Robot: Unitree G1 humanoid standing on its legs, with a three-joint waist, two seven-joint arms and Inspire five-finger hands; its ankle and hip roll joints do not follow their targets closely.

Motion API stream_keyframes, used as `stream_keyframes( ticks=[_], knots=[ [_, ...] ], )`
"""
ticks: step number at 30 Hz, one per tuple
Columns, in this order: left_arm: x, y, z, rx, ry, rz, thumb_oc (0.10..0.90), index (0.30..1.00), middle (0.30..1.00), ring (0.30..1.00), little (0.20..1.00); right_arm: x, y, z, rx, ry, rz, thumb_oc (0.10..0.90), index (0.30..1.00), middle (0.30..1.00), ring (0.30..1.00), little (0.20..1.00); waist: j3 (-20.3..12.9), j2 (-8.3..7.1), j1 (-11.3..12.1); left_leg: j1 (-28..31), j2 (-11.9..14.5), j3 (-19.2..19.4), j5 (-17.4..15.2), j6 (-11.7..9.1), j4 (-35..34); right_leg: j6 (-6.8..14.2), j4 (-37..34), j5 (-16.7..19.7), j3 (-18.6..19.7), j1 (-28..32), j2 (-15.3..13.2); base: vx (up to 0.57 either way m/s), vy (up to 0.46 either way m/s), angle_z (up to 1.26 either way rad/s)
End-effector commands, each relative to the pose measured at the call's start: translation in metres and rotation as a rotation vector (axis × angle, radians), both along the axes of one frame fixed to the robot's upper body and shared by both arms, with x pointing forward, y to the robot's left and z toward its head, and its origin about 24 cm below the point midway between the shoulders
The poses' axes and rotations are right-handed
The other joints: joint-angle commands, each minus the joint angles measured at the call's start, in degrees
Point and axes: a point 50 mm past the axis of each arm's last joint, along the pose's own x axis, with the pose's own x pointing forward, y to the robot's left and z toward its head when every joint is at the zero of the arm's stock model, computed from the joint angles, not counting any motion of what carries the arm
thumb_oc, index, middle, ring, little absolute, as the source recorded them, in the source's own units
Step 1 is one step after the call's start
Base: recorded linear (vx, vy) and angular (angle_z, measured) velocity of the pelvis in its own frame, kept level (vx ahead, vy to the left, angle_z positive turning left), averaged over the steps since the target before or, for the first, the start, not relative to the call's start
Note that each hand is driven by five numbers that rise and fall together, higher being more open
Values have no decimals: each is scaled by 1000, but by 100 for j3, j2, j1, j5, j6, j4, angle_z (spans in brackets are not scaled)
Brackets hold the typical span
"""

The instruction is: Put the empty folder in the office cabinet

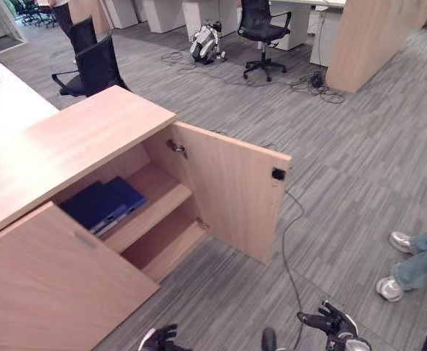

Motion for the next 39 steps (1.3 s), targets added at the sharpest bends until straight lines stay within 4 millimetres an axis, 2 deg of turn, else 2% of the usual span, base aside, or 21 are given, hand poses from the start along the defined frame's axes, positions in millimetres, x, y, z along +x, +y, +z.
stream_keyframes(
  ticks=[1,3,5,7,11,14,15,16,21,22,23,24,26,27,28,30,33,34,35,37,39],
  knots=[
    [33,3,13,19,-128,-29,800,900,900,900,900,36,-11,20,-56,-133,13,800,900,900,900,900,301,-39,44,-37,-125,49,204,320,148,540,98,-758,-24,548,-201,130,10,10],
    [34,-2,13,8,-133,-45,800,900,900,900,900,35,-12,20,-61,-126,20,800,900,900,900,900,268,-56,84,-40,-72,24,144,368,-356,578,82,-801,-45,637,-240,147,35,13],
    [31,-6,11,5,-120,-76,800,900,900,900,900,35,-14,20,-72,-125,35,800,900,900,900,900,216,-38,147,12,-151,-85,89,422,-1357,649,47,-850,-92,725,-243,154,62,10],
    [28,-8,9,6,-106,-96,800,900,900,900,900,39,-11,22,-80,-128,58,800,900,900,900,900,181,-9,244,-46,-204,-430,224,398,-1932,659,50,-900,-66,764,-200,125,43,18],
    [16,-6,5,26,-57,-129,800,900,900,900,900,42,-5,19,-69,-118,82,800,900,900,900,900,39,9,321,226,-238,-553,280,376,-2271,663,46,-927,-115,869,-150,128,34,-10],
    [9,-2,4,42,-31,-148,800,900,900,900,900,65,0,28,-97,-144,143,800,900,900,900,900,-8,6,483,441,-265,-641,255,378,-2464,671,46,-946,-177,938,-124,87,51,20],
    [6,0,4,47,-25,-146,800,900,900,900,900,89,1,41,-112,-200,150,800,900,900,900,900,-37,-7,608,487,-287,-706,235,391,-2502,680,46,-951,-222,964,-126,62,57,20],
    [7,0,4,47,-26,-146,800,900,900,900,900,89,1,41,-112,-200,150,800,900,900,900,900,-32,-7,606,491,-287,-707,234,391,-2501,681,46,-952,-222,968,-126,59,65,14],
    [3,3,4,54,-17,-164,800,900,900,900,900,151,9,89,-146,-393,191,800,900,900,900,900,-71,-114,915,505,-346,-905,156,439,-2515,707,46,-953,-382,1063,-148,40,76,27],
    [5,5,5,60,-15,-173,800,900,900,900,900,184,10,125,-175,-509,202,800,900,900,900,900,-91,-189,1073,471,-406,-1064,111,474,-2515,733,59,-952,-533,1107,-190,49,120,34],
    [6,5,5,59,-17,-174,800,900,900,900,900,195,9,140,-192,-553,204,800,900,900,900,900,-108,-218,1143,454,-431,-1131,93,487,-2515,744,65,-954,-588,1115,-210,38,100,36],
    [6,5,5,59,-18,-174,800,900,900,900,900,196,9,140,-192,-554,204,800,900,900,900,900,-102,-218,1134,453,-433,-1140,94,488,-2515,745,66,-956,-597,1119,-211,15,61,35],
    [7,5,6,58,-20,-177,800,900,900,900,900,215,11,168,-217,-630,214,800,900,900,900,900,-117,-270,1227,425,-480,-1227,72,510,-2515,762,78,-944,-695,1137,-247,12,50,48],
    [7,5,6,58,-20,-177,800,900,900,900,900,215,11,168,-217,-630,214,800,900,900,900,900,-117,-270,1226,425,-480,-1228,72,510,-2515,762,78,-944,-695,1137,-247,6,101,41],
    [8,3,5,58,-18,-178,800,900,900,900,900,237,24,203,-227,-735,230,800,900,900,900,900,-135,-317,1315,392,-547,-1320,32,558,-2515,784,115,-949,-741,1127,-283,0,116,30],
    [7,3,4,55,-15,-174,800,900,900,900,900,243,28,213,-227,-762,235,800,900,900,900,900,-137,-329,1333,379,-570,-1344,22,571,-2515,793,118,-941,-754,1119,-300,1,86,16],
    [5,0,3,55,-3,-167,800,900,900,900,900,257,47,236,-207,-833,257,800,900,900,900,900,-171,-377,1413,345,-637,-1417,-28,625,-2515,824,142,-917,-799,1100,-354,1,66,14],
    [5,0,3,55,-3,-166,800,900,900,900,900,257,47,236,-207,-833,257,800,900,900,900,900,-172,-377,1411,344,-638,-1417,-28,626,-2515,825,142,-917,-799,1099,-354,-10,71,11],
    [8,-10,2,42,-21,-174,800,900,900,900,900,260,56,240,-189,-849,262,800,900,900,900,900,-171,-394,1456,326,-669,-1439,-41,652,-2515,842,137,-889,-800,1083,-377,-7,32,10],
    [8,-10,2,42,-21,-174,800,900,900,900,900,260,56,240,-189,-849,262,800,900,900,900,900,-171,-394,1456,325,-669,-1439,-41,652,-2515,842,137,-889,-800,1082,-377,-10,27,8],
    [7,-19,1,24,-27,-171,800,900,900,900,900,260,72,239,-151,-864,290,800,900,900,900,900,-145,-410,1475,308,-703,-1460,-64,695,-2515,869,144,-860,-779,1031,-412,-28,53,6]
  ],
)
